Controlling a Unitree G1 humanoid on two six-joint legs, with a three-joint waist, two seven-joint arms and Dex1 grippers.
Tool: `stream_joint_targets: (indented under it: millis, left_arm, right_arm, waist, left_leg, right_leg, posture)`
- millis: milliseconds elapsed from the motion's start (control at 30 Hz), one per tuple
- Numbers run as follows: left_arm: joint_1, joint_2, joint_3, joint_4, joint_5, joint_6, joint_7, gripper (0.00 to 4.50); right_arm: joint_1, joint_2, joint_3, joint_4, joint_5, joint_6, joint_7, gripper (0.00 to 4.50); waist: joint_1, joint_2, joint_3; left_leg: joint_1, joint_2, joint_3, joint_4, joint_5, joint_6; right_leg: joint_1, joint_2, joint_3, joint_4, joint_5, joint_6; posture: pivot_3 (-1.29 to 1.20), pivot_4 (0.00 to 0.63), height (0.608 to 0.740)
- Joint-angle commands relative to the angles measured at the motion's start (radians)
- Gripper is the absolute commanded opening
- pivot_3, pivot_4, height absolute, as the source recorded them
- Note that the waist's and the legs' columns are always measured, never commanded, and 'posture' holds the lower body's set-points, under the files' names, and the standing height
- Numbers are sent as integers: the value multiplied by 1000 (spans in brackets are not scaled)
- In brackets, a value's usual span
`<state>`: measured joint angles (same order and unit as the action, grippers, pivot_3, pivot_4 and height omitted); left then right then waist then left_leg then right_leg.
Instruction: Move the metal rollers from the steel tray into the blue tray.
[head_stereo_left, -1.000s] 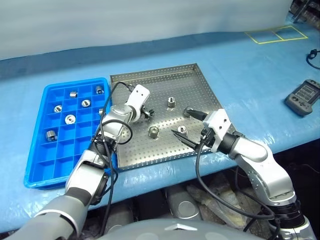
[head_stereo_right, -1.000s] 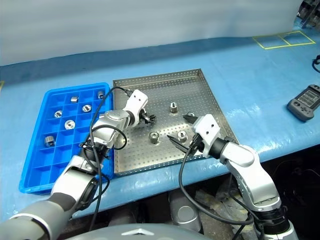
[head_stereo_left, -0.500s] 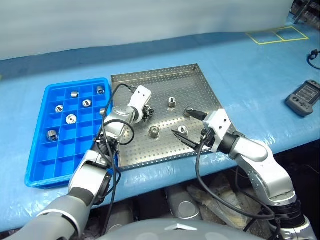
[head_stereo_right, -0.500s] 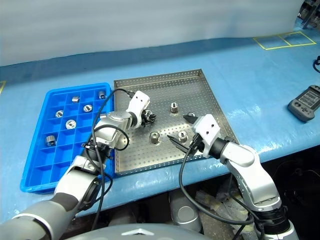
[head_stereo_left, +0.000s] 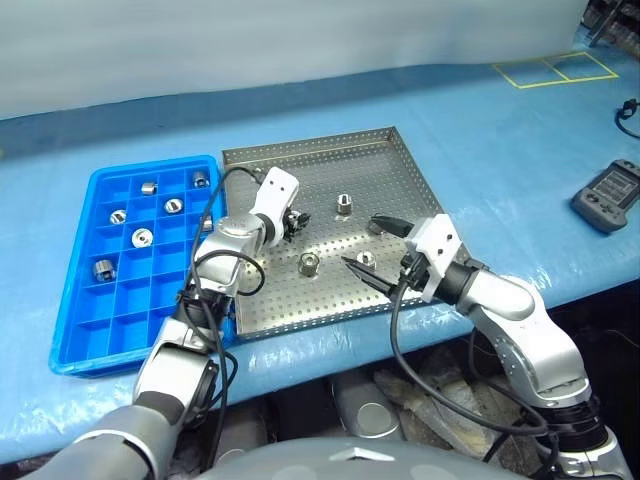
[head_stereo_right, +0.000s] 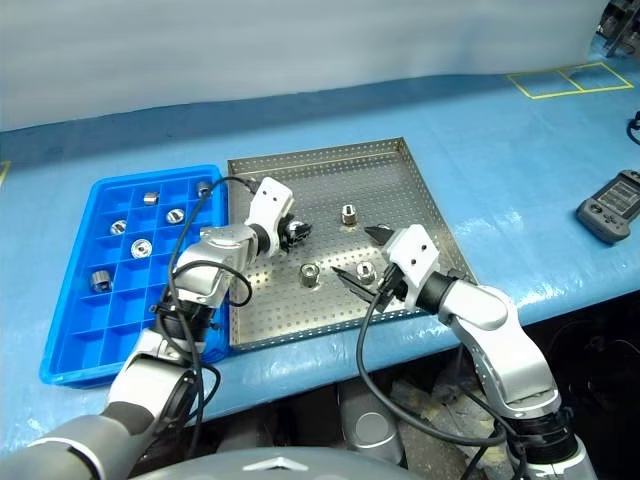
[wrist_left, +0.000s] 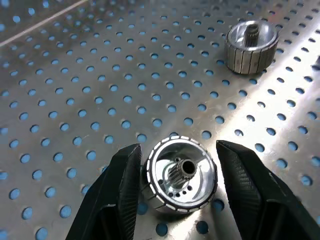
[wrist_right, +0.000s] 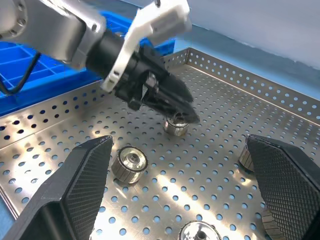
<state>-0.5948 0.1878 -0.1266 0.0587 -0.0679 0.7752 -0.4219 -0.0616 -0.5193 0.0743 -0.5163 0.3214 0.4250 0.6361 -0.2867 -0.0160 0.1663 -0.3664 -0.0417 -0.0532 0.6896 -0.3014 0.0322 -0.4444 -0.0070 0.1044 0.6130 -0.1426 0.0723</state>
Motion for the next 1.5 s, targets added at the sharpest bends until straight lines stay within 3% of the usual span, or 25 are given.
stream_joint_targets:
  millis: [33, 200, 400, 567, 833, 1133, 1333, 1500]
  left_arm:
    - [55, 70, 58, -262, -36, 41, -15, 2573]
    - [196, 237, 130, -520, -20, 161, -4, 2573]
    - [401, 415, 300, -754, 16, 280, 25, 2573]
    - [522, 414, 442, -907, -2, 383, 43, 2573]
    - [684, 343, 519, -1004, -28, 434, 64, 2573]
    - [625, 280, 459, -1014, -110, 360, 47, 2573]
    - [510, 274, 261, -929, -202, 165, -60, 2573]
    - [342, 257, 76, -686, -162, 12, -93, 2573]
  right_arm:
    - [-10, 1, -1, -19, 12, -10, 11, 4500]
    - [-22, 1, 13, -1, 16, -13, 35, 4500]
    - [-77, 16, 55, 56, 16, -24, 81, 4500]
    - [-128, 36, 93, 106, 14, -35, 123, 4500]
    - [-182, 54, 122, 162, 8, -47, 167, 4500]
    - [-230, 78, 113, 250, -64, -65, 98, 4500]
    - [-174, 37, 88, 176, -32, -49, 131, 4500]
    - [-121, 3, 37, 124, -37, -38, 90, 4500]
  waist:
    - [-1, 0, 0]
    - [2, 1, 0]
    - [31, 0, 0]
    - [100, -1, 1]
    - [206, -2, 0]
    - [242, -2, 0]
    - [247, -2, 0]
    - [232, -1, 0]
  left_leg:
    - [0, 0, 0, 0, 0, 0]
    - [2, 1, 0, 0, 0, 0]
    - [3, 0, 1, 0, 0, 0]
    - [2, 1, -1, -1, 0, 0]
    - [2, 1, -4, 0, 0, -1]
    - [2, 0, -6, 0, 2, -3]
    - [1, 0, -7, -1, 1, -3]
    - [2, 0, -5, 0, 2, -2]
  right_leg:
    - [0, 0, 0, 0, 0, 0]
    - [1, 0, 1, 2, 0, 0]
    - [1, 4, 0, 1, 0, 0]
    - [0, 2, -1, 0, -1, -1]
    - [1, -2, -5, -1, 1, -6]
    - [3, -1, -9, -1, 1, -9]
    - [3, -1, -10, -1, 0, -11]
    - [4, 2, -9, -1, -3, -6]
  posture:
    - [-271, 150, 740]
    - [-216, 150, 740]
    - [-131, 150, 740]
    - [-55, 150, 740]
    - [14, 150, 740]
    - [-4, 150, 740]
    - [-62, 150, 740]
    - [-140, 150, 740]
